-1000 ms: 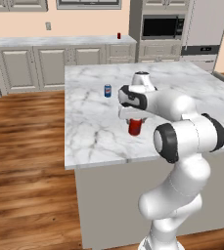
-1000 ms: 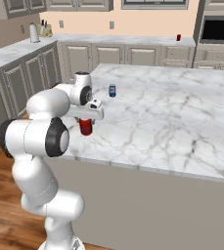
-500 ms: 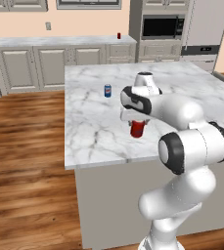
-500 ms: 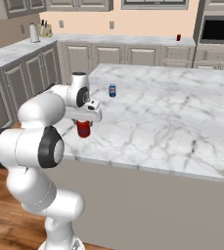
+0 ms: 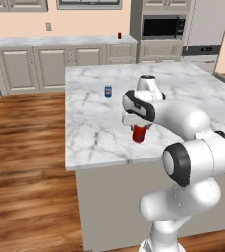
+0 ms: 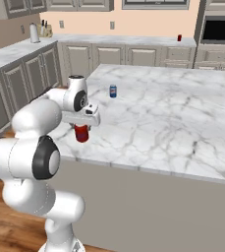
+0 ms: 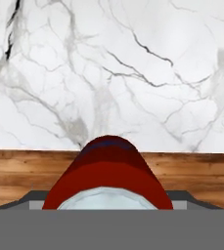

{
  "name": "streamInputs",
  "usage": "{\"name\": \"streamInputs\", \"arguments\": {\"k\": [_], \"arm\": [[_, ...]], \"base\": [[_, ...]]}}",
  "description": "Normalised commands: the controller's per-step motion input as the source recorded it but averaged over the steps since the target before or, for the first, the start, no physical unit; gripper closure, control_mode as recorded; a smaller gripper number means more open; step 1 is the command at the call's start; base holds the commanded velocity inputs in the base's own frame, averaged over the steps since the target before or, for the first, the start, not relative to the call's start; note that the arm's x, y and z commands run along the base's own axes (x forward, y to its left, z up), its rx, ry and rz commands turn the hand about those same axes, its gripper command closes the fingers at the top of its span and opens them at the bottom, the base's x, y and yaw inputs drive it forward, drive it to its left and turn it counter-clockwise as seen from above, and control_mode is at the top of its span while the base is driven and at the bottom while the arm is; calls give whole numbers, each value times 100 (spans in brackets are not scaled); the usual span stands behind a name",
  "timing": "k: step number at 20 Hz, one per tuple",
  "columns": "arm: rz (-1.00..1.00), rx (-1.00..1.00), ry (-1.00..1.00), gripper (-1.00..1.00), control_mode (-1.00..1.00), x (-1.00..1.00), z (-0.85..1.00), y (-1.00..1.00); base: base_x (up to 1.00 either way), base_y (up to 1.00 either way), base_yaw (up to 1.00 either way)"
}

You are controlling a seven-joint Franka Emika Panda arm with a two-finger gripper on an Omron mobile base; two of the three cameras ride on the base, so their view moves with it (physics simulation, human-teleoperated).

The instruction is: Four empty soda cans are scattered around the kitchen. Gather all the cans and cluster them next to the stove for recycling.

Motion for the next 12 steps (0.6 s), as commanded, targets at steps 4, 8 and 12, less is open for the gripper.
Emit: {"name": "streamInputs", "arguments": {"k": [4,8,12], "arm": [[0,0,0,100,100,0,0,0],[0,0,0,100,100,0,0,0],[0,0,0,100,100,0,0,0]], "base": [[-40,30,1],[-52,46,1],[-31,70,10]]}}
